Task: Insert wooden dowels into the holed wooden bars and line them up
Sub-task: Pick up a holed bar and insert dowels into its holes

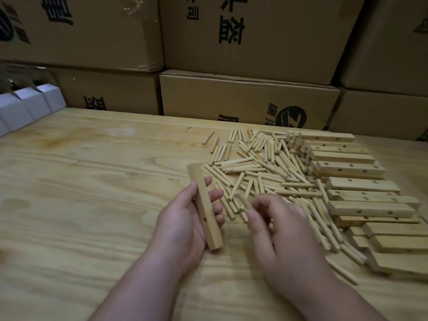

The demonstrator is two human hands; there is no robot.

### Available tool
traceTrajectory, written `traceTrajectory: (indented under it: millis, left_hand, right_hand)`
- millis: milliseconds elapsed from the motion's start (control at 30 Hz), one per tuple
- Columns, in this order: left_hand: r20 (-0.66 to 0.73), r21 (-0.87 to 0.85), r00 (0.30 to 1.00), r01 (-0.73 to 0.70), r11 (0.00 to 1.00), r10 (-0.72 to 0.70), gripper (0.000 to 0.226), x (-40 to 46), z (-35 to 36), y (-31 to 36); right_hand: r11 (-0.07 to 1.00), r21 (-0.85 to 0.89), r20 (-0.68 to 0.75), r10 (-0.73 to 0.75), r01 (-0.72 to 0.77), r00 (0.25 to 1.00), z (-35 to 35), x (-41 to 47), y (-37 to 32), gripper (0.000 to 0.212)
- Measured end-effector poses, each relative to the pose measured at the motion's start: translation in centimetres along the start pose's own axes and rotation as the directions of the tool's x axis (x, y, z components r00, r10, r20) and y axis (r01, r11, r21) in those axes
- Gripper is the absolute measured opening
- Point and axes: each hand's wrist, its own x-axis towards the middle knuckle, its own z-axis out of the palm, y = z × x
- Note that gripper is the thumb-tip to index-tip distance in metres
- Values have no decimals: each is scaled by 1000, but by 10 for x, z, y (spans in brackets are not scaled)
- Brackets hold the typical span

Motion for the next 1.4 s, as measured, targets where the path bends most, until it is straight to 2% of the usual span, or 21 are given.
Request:
traceTrajectory:
  millis: [100, 133, 200, 333, 400, 433, 600, 733, 867, 1033, 1167, 1267, 1400]
  left_hand:
    - [0, -12, 1000, -25, 1000, 25, 16, -1, 0, -1]
    - [1, -12, 999, -37, 999, 37, 8, -1, -1, -2]
    - [1, -2, 998, -60, 998, 60, 9, 0, -2, -3]
    - [31, -3, 998, -45, 999, 45, 21, 1, -2, -2]
    - [17, -23, 999, -29, 999, 29, 39, 1, -2, -1]
    - [9, -24, 1000, -29, 999, 29, 40, 2, -3, -1]
    - [-4, -11, 999, -39, 999, 39, 23, 0, 1, -2]
    - [29, 68, 998, -48, 996, 47, 18, -1, 1, -4]
    - [45, 82, 999, -12, 997, 9, 37, -1, 1, -4]
    - [72, 139, 997, -27, 990, 17, 35, -1, -1, -7]
    - [81, 242, 995, -72, 967, 54, 33, -2, -6, -8]
    - [123, 279, 987, -135, 951, 104, 21, -2, -8, -8]
    - [152, 286, 984, -139, 948, 99, 14, -2, -8, -5]
  right_hand:
    - [973, 221, 125, -87, 58, 988, 5, -8, -3, 13]
    - [965, 260, 163, -87, 43, 983, 8, -11, -3, 14]
    - [945, 325, 200, -31, -37, 979, 14, -12, 1, 16]
    - [842, 496, 176, 143, -213, 974, 20, -4, 9, 9]
    - [808, 542, 132, 188, -229, 973, 21, -1, 11, 11]
    - [798, 557, 112, 202, -229, 973, 21, 0, 11, 13]
    - [693, 667, 80, 296, -272, 952, 16, 6, 17, 15]
    - [699, 665, 24, 332, -263, 943, 13, 9, 20, 18]
    - [818, 553, -93, 249, -158, 964, 14, 10, 17, 16]
    - [762, 630, -70, 246, -148, 967, 14, 9, 10, 8]
    - [775, 614, -72, 244, -150, 967, 17, 8, 11, 27]
    - [807, 579, -94, 210, -118, 973, 17, 8, 11, 29]
    - [797, 600, -103, 154, -62, 983, 17, 9, 14, 36]
